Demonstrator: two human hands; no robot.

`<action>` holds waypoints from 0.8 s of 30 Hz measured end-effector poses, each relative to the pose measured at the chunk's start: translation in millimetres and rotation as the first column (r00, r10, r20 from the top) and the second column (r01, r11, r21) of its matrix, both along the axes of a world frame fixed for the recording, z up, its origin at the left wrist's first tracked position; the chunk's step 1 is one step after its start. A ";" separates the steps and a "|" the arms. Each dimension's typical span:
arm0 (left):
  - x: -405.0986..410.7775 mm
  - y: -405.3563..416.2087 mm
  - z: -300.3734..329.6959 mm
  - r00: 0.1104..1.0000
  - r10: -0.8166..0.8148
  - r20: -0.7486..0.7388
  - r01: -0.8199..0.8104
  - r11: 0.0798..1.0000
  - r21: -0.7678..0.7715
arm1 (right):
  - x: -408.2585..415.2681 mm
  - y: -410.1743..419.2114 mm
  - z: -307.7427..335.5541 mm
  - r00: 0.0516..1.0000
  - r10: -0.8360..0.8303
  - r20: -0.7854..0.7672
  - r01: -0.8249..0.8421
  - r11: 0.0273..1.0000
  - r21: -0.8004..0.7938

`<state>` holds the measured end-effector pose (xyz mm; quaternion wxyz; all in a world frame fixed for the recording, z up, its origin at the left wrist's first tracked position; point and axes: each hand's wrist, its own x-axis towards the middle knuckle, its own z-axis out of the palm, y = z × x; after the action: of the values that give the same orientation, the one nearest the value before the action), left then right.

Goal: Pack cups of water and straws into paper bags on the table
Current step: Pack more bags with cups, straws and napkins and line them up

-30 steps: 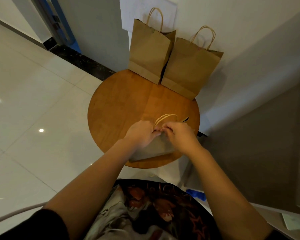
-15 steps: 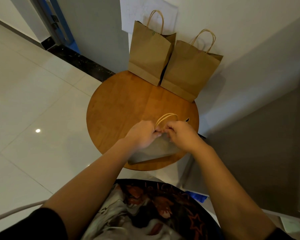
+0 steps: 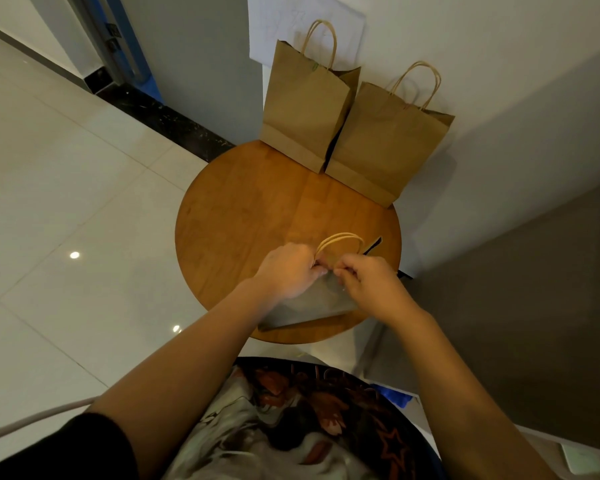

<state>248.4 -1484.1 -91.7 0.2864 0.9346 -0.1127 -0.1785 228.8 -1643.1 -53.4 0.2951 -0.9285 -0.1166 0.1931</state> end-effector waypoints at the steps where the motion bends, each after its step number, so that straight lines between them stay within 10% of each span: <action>1: 0.2 0.1 -0.3 1.000 -0.001 -0.001 0.001 1.000 -0.003 | 0.8 0.6 -0.6 1.000 0.008 0.006 -0.007 1.000 -0.018; 24: 7.5 6.2 -3.4 0.999 -0.041 -0.008 0.041 0.999 -0.002 | 28.5 20.1 2.6 0.970 0.243 -0.002 -0.222 0.884 -0.411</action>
<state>255.9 -1477.9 -95.2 0.2838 0.9311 -0.1309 -0.1881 257.2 -1623.0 -50.8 0.0662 -0.9533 -0.1915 0.2239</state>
